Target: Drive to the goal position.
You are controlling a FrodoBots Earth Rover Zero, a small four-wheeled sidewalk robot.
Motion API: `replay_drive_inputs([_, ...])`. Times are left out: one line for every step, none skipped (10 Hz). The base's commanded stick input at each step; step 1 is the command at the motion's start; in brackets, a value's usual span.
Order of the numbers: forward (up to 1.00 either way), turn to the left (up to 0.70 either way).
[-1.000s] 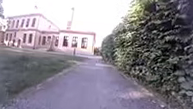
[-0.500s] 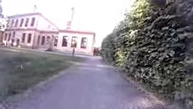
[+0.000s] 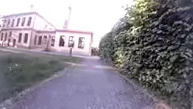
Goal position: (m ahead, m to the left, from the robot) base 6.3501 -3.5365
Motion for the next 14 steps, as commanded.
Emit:
replay_drive_inputs([0.7,-0.1])
replay_drive_inputs([0.7,-0.05])
replay_drive_inputs([0.7,0.0])
replay_drive_inputs([0.7,-0.06])
replay_drive_inputs([0.7,-0.08])
replay_drive_inputs([0.7,-0.01])
replay_drive_inputs([0.7,0.0])
replay_drive_inputs([0.7,-0.04])
replay_drive_inputs([0.7,-0.14])
replay_drive_inputs([0.7,0.0])
replay_drive_inputs([0.7,0.0])
replay_drive_inputs([0.7,0.0])
replay_drive_inputs([0.7,-0.01])
replay_drive_inputs([0.7,-0.06])
